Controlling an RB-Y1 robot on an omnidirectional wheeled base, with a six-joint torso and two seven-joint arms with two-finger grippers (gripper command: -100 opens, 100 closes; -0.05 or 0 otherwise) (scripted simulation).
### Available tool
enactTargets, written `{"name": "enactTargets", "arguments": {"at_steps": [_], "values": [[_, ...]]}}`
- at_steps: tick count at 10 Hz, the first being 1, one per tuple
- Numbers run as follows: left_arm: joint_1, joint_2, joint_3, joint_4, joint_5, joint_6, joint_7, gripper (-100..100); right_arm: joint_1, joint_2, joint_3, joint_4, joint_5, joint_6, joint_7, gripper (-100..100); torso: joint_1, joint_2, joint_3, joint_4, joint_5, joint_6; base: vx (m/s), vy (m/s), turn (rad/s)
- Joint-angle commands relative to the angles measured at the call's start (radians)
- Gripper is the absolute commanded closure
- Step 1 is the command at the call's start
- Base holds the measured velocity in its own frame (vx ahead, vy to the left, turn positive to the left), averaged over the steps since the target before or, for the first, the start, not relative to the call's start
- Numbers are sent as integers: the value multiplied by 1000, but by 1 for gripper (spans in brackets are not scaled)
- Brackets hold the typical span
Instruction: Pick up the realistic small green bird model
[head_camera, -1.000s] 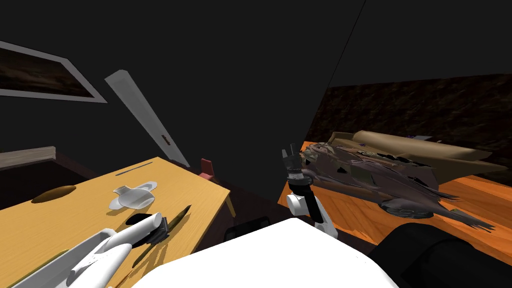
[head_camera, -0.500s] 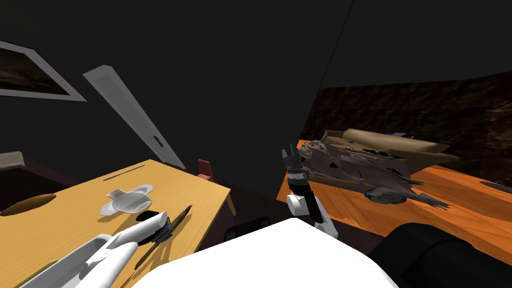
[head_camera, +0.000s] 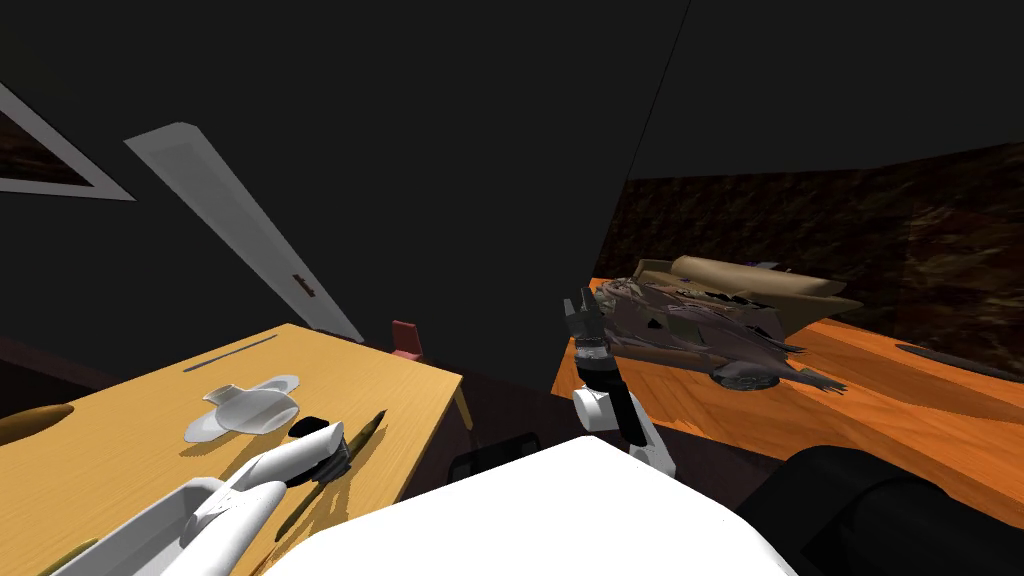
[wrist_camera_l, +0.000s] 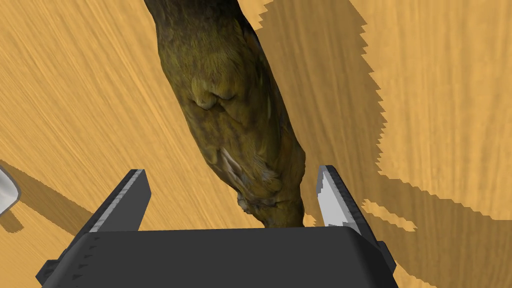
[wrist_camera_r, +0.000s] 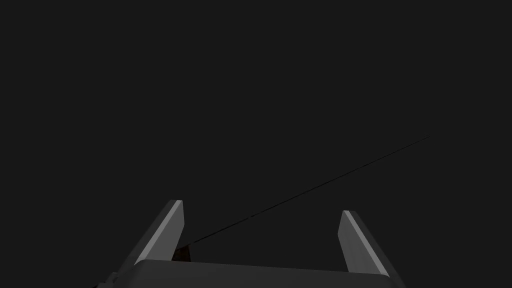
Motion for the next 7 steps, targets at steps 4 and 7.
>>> {"name": "enactTargets", "arguments": {"at_steps": [4, 7], "values": [[17, -17, -42, -45, -40, 22, 126, -100, 0, 0, 0, 0, 0, 0, 0, 0, -1, 0, 0, 0, 0, 0, -52, 63, -94], [27, -27, -71, -74, -66, 36, 202, -100, 0, 0, 0, 0, 0, 0, 0, 0, -1, 0, 0, 0, 0, 0, -52, 51, -92]]}}
